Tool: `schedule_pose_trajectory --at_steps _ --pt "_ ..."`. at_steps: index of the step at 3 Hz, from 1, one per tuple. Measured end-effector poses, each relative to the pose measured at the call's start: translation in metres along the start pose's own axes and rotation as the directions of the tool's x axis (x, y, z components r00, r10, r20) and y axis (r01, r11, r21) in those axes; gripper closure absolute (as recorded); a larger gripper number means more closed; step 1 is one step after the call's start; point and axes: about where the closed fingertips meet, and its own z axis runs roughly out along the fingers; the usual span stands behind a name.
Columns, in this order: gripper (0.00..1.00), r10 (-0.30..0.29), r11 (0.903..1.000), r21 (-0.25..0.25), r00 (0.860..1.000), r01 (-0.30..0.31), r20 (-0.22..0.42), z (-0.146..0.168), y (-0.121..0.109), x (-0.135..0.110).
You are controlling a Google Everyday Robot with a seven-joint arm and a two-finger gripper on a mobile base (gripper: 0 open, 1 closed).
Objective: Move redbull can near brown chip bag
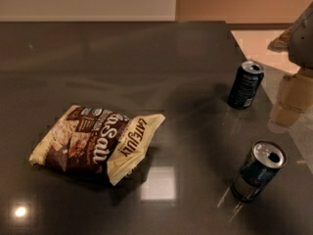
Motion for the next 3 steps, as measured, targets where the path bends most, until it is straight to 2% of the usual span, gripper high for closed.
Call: schedule_pose_trajectory --at_steps 2,3 --pt "0.00 -0.013 0.9999 -0.003 1.000 0.013 0.012 -0.003 0.003 0.000" --pt "0.00 -0.042 0.9980 -0.044 0.998 0.044 0.036 -0.007 0.015 0.004"
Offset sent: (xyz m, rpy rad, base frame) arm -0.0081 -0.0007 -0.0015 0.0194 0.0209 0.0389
